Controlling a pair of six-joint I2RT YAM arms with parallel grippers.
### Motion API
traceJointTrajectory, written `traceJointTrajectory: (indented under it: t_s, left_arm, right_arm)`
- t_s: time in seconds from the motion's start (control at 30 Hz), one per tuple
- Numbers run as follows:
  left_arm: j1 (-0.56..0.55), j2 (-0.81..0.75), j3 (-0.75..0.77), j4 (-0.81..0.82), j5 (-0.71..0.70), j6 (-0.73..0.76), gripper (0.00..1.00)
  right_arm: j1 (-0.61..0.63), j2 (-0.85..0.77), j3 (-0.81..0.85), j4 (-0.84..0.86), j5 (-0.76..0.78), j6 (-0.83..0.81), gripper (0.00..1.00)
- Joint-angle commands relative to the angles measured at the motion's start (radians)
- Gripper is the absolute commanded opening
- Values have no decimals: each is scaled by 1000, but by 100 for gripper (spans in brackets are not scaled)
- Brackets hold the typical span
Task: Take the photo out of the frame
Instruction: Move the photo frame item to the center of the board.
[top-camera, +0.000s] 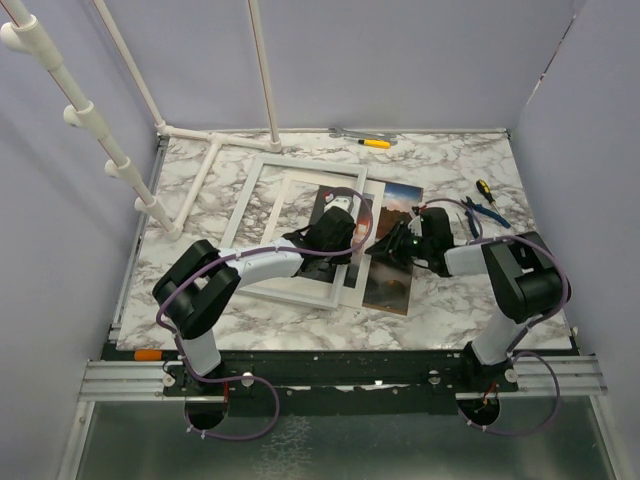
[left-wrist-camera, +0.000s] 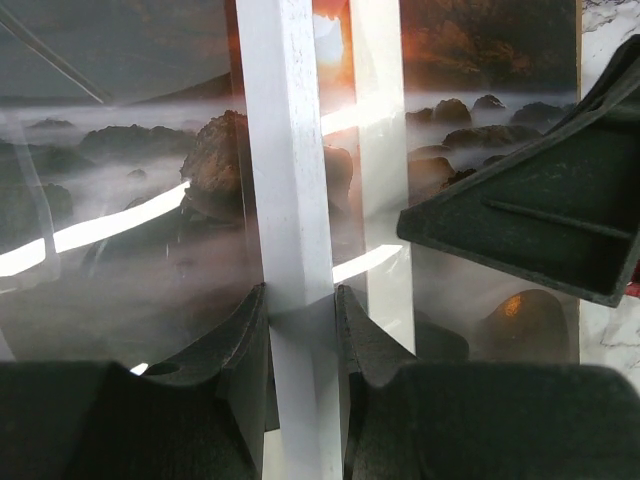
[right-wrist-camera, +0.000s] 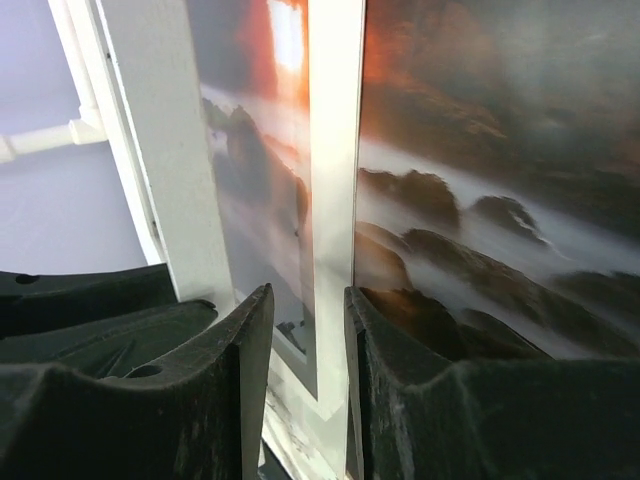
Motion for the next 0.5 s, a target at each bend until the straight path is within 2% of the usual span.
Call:
traceJointTrajectory:
  t_s: [0.0, 0.3, 0.47]
  left_arm:
    - [-13, -19, 3, 85, 79, -15, 0]
    - [6, -33, -6, 61, 61, 19, 0]
    - [9, -33, -5, 58, 59, 30, 0]
  right_arm:
    - [48, 62, 41, 68, -15, 50, 38]
    - [76, 128, 127, 90, 6, 66, 38]
    - [65, 117, 169, 17, 46, 34, 38]
